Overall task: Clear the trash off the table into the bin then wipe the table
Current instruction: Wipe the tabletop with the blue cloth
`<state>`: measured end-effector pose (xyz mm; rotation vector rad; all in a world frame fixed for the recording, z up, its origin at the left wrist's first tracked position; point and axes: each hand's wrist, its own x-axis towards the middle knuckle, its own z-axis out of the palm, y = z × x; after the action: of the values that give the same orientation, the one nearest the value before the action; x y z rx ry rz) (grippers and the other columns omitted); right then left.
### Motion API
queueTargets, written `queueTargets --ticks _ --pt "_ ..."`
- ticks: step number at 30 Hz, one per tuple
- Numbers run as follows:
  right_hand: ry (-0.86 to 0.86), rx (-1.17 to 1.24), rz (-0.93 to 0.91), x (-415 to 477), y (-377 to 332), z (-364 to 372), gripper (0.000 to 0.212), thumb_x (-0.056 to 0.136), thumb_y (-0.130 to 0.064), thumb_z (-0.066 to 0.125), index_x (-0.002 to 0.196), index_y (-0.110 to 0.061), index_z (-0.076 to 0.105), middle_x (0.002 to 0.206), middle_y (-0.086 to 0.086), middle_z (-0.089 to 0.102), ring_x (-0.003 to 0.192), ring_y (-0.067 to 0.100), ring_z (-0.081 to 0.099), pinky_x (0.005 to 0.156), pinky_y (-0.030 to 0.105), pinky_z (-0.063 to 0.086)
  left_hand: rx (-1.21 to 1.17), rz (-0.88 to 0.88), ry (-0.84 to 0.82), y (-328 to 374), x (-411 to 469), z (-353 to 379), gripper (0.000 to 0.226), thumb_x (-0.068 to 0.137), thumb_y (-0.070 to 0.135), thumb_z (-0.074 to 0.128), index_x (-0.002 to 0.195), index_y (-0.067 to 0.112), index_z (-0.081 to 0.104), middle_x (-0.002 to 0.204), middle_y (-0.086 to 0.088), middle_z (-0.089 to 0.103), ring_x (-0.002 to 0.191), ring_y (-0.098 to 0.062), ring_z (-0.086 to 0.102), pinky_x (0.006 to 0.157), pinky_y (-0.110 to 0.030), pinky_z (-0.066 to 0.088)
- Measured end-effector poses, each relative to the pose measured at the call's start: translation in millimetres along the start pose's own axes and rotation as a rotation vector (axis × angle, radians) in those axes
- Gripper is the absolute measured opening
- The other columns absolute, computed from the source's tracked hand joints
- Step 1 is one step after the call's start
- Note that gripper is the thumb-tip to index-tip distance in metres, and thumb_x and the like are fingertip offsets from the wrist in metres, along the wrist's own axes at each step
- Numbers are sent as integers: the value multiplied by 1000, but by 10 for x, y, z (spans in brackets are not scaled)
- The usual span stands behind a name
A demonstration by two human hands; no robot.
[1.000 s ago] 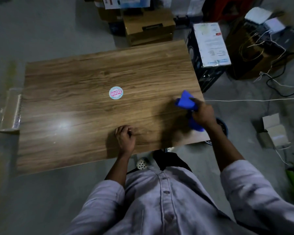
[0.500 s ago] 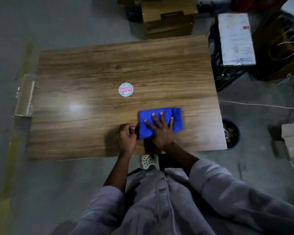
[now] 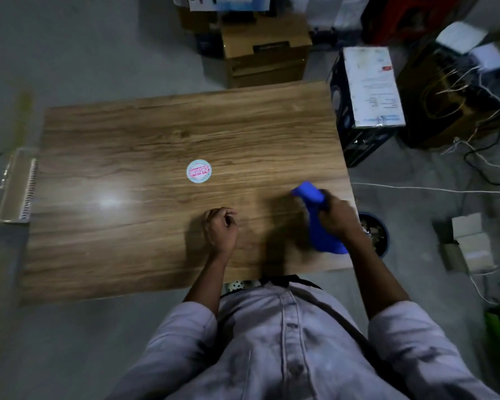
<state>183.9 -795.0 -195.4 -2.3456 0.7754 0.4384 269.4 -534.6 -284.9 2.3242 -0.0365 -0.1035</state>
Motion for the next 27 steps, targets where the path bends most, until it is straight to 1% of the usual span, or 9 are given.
queueTargets --ticks 2,5,8,11,15,18,20,24,27 --pt "140 -101 144 204 186 -56 55 98 -17 53 151 -8 40 117 30 64 110 49 61 91 51 47 16 30 9 5 9 48 27 70 -1 55 78 16 75 79 -3 73 83 -31 63 79 -35 46" --pt "92 -109 305 624 192 188 48 105 -15 41 152 -6 35 136 32 54 126 48 52 104 52 41 33 37 21 -17 33 112 30 65 -5 58 79 15 74 79 -3 73 81 -31 62 79 -34 43" --pt "27 -94 447 1009 -165 628 53 110 -20 24 161 -12 13 163 30 15 146 57 19 114 68 24 48 24 22 -40 74 151 31 64 -6 59 82 13 75 82 -4 73 84 -31 62 80 -34 43" --pt "7 -180 301 1126 -784 1022 57 106 -14 11 162 -11 9 165 30 6 146 61 11 110 73 24 55 -10 10 -37 82 146 28 65 3 56 82 12 75 82 -4 73 87 -27 59 80 -34 44" --pt "-137 -328 -2 1032 -1382 1399 55 109 -14 23 161 -9 8 163 34 9 145 63 14 109 73 27 89 -42 -49 -69 100 153 29 70 7 54 91 2 74 91 -17 71 91 -36 63 82 -40 51" --pt "-339 -107 -375 1023 -1525 1200 58 97 -11 51 153 -13 40 150 26 47 135 44 48 111 53 40 50 -102 -19 -55 154 193 34 74 13 45 88 -2 72 88 -23 69 85 -40 65 77 -43 52" --pt "-384 221 -360 1084 -1438 954 46 90 -4 57 135 -10 62 127 19 68 115 26 63 102 47 49 -14 -143 9 2 182 203 26 69 13 46 79 3 69 80 -17 68 78 -36 63 72 -41 50" --pt "-105 307 -126 1192 -992 221 44 84 -9 52 126 -5 65 110 21 72 103 33 68 80 32 49 -86 -71 41 65 339 231 23 70 13 46 73 14 69 78 -1 69 80 -29 64 71 -42 53" --pt "216 95 37 1293 -508 -321 51 94 -8 55 145 -12 51 119 28 67 109 46 63 87 45 48 -17 8 53 82 587 328 24 73 -1 55 76 17 70 80 2 69 82 -27 61 70 -43 52"
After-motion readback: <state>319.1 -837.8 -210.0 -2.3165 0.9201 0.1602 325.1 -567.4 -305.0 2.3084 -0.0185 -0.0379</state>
